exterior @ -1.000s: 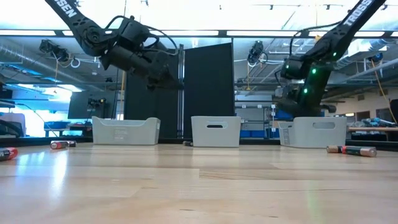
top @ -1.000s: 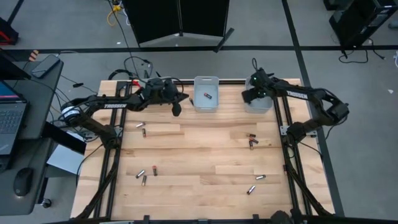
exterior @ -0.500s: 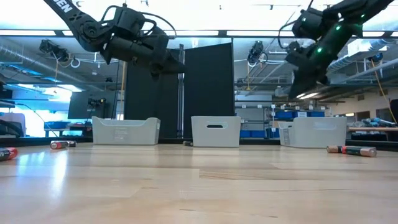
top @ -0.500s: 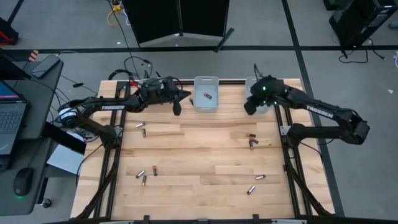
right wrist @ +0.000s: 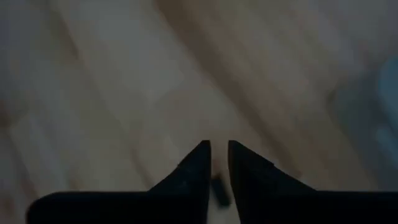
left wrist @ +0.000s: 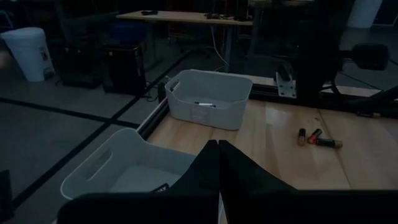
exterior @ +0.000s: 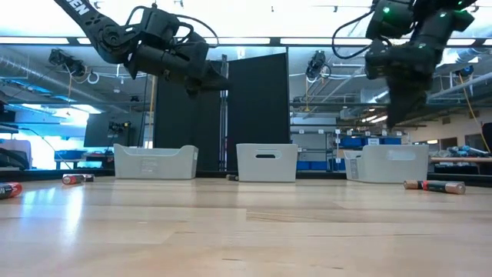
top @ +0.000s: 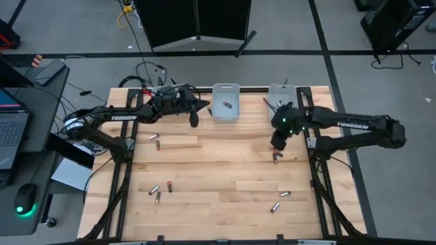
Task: Sort batteries
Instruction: Put the top right black orange battery into the middle bin
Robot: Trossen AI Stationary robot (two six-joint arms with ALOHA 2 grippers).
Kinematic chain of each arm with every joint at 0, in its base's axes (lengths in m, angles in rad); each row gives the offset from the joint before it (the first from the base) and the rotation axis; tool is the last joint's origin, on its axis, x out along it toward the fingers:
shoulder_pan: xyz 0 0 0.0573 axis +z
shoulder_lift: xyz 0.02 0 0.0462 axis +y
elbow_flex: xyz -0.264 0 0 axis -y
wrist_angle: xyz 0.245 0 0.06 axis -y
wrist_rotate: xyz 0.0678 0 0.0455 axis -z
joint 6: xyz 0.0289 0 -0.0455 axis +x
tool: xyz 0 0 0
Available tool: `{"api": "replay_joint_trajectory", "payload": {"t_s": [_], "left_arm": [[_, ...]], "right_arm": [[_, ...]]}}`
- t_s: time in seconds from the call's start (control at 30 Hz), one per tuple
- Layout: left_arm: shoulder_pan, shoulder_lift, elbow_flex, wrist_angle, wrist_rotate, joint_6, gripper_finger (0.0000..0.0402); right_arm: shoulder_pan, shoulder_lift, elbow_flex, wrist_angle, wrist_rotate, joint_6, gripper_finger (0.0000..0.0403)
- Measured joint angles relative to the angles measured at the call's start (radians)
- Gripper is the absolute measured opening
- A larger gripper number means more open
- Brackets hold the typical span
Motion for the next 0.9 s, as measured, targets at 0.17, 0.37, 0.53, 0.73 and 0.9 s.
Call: {"api": "replay_joint_trajectory", "payload": {"t_s": [0.17, 0.37, 0.53, 0.73, 0.9], "left_arm": [[0.000, 0.000, 0.000, -0.001, 0.000, 0.013, 0.0005], [0.000, 0.000, 0.000, -0.003, 0.000, 0.016, 0.0005], [0.000, 0.000, 0.000, -0.006, 0.000, 0.016, 0.0005], [0.000, 0.000, 0.000, -0.005, 0.000, 0.024, 0.0005], [0.000, 0.000, 0.000, -0.007, 0.000, 0.025, 0.0005]], "right_arm": [[0.138, 0.000, 0.000, -0.096, 0.000, 0.117, 0.0102], [0.259, 0.000, -0.002, -0.219, 0.030, 0.250, 0.0130], [0.293, 0.000, -0.065, -0.163, 0.042, 0.281, 0.0139], [0.295, 0.000, -0.198, -0.055, 0.037, 0.305, 0.0140], [0.296, 0.000, -0.236, 0.015, 0.029, 0.311, 0.0140]]}}
